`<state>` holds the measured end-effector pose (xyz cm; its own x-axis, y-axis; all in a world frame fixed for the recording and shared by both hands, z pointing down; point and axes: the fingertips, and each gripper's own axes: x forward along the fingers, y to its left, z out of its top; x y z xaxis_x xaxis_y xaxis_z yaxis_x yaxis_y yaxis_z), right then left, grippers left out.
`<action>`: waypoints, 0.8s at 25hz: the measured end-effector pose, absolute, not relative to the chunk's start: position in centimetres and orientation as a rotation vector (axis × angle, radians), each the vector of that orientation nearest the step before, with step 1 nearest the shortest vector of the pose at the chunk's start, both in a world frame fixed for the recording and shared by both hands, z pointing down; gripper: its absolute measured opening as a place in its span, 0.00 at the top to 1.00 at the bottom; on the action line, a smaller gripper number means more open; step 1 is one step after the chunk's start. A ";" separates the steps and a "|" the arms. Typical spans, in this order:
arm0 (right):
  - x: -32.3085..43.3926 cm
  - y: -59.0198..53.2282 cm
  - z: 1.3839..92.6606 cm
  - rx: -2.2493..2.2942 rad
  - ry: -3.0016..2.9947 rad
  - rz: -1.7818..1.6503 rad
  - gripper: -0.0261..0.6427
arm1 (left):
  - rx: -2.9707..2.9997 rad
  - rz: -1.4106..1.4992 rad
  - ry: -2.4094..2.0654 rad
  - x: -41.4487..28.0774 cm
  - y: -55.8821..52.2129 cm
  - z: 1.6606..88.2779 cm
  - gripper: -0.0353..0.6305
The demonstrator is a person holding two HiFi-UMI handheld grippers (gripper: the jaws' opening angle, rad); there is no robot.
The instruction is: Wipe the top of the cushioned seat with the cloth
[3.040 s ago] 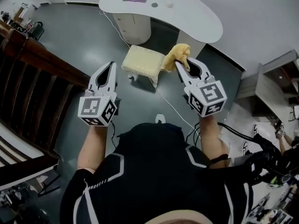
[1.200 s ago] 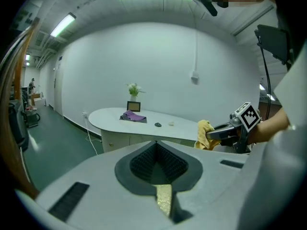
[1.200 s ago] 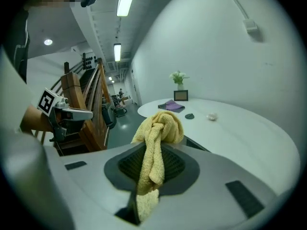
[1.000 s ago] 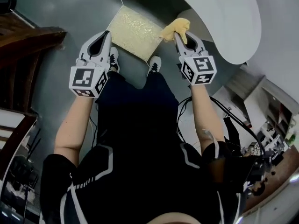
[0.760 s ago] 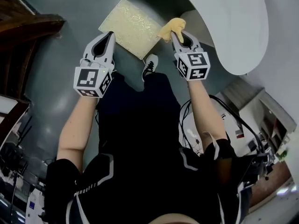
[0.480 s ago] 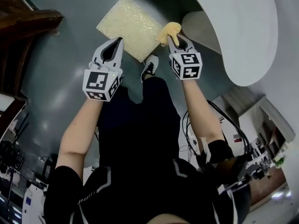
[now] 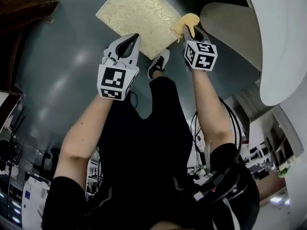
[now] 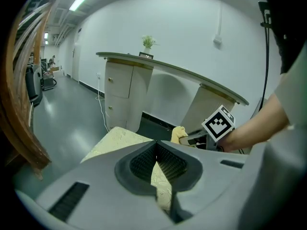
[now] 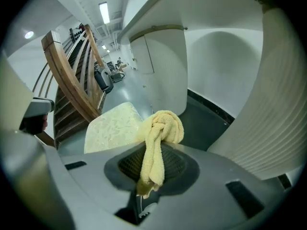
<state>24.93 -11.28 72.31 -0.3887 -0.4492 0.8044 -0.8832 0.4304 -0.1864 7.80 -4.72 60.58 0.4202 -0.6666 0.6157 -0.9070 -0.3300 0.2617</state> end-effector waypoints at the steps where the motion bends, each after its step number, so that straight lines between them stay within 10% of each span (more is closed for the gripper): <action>1: 25.2 -11.3 73.2 1.126 -1.991 0.818 0.87 | 2.097 0.551 -1.319 8.0 -4.5 61.4 0.94; 20: 25.2 -10.5 77.3 1.395 -1.806 0.892 0.88 | 2.095 0.570 -1.189 8.2 -2.5 66.6 0.94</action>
<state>25.20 -10.53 77.30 -0.1965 -0.5105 0.8371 -0.9751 0.1915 -0.1120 8.21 -2.49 66.64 0.4930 -0.5842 0.6447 -0.8685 -0.3738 0.3255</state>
